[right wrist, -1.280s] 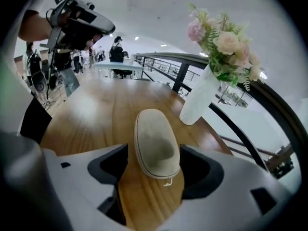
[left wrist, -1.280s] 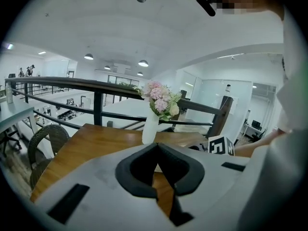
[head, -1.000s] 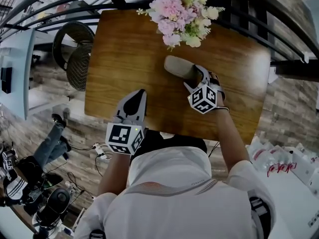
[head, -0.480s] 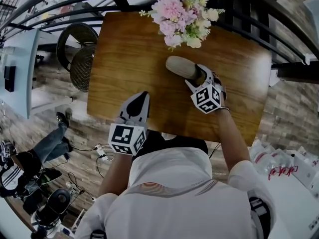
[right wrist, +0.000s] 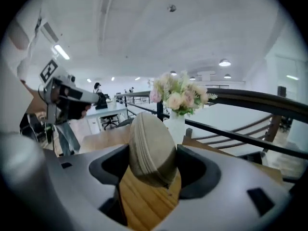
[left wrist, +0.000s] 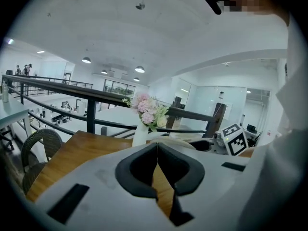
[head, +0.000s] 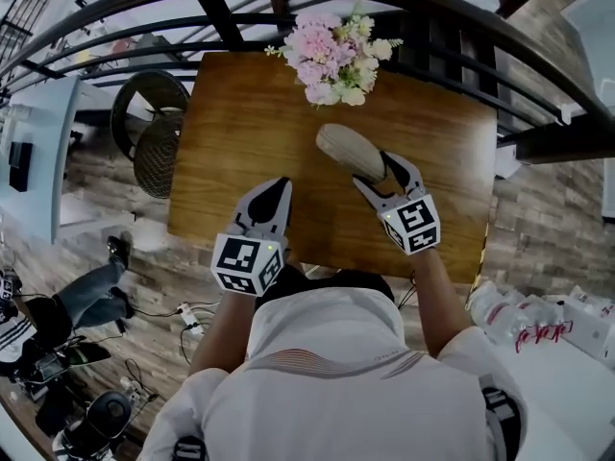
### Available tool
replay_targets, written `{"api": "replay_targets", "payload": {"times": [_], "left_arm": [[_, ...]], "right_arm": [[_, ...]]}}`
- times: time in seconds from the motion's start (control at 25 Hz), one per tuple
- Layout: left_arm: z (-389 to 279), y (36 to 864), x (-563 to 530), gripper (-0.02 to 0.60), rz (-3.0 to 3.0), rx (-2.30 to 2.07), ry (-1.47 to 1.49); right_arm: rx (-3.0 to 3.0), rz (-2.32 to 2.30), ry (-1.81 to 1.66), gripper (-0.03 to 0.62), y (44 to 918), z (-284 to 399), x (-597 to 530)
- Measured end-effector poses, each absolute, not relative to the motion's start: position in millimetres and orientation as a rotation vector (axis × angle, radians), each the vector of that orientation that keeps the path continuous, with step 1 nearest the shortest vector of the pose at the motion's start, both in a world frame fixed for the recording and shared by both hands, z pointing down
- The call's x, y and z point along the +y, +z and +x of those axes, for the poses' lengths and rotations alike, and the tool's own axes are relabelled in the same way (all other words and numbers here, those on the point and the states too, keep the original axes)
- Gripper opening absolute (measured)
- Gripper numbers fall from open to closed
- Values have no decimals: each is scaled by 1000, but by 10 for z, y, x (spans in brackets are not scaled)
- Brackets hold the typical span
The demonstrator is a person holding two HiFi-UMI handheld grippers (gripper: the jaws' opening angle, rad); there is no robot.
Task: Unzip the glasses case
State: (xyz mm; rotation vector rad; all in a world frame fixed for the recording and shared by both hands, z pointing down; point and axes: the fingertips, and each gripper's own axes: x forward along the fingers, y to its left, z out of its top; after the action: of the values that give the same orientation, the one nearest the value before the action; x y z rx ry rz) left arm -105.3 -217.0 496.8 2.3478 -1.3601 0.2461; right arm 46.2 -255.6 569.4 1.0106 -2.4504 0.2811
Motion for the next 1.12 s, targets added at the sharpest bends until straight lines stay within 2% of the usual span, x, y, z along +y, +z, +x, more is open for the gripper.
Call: {"api": "replay_targets", "payload": {"times": [0.28, 0.52, 0.56, 0.6, 0.68, 0.88, 1.12], "left_arm": [[-803, 4417, -2182, 17, 2491, -1280, 111], [-510, 3919, -2088, 31, 2646, -1035, -83], [-451, 3841, -2040, 120, 2670, -973, -116], [-392, 3768, -1991, 236, 2695, -910, -143], [-306, 3643, -1924, 311, 2738, -820, -183], [-263, 3399, -1886, 385, 2723, -644, -324], [-153, 3076, -1696, 399, 2725, -302, -445]], "right_arm": [[-2641, 1160, 428, 356, 4714, 715, -2247], [-2863, 1196, 583, 356, 4067, 865, -2108], [-2888, 1194, 593, 356, 3999, 883, -2069], [-2909, 1190, 603, 356, 3940, 896, -2030], [-2950, 1168, 624, 356, 3835, 899, -1968], [-3073, 1011, 738, 356, 3629, 794, -1835], [-3232, 481, 1239, 356, 3393, 519, -1664]]}}
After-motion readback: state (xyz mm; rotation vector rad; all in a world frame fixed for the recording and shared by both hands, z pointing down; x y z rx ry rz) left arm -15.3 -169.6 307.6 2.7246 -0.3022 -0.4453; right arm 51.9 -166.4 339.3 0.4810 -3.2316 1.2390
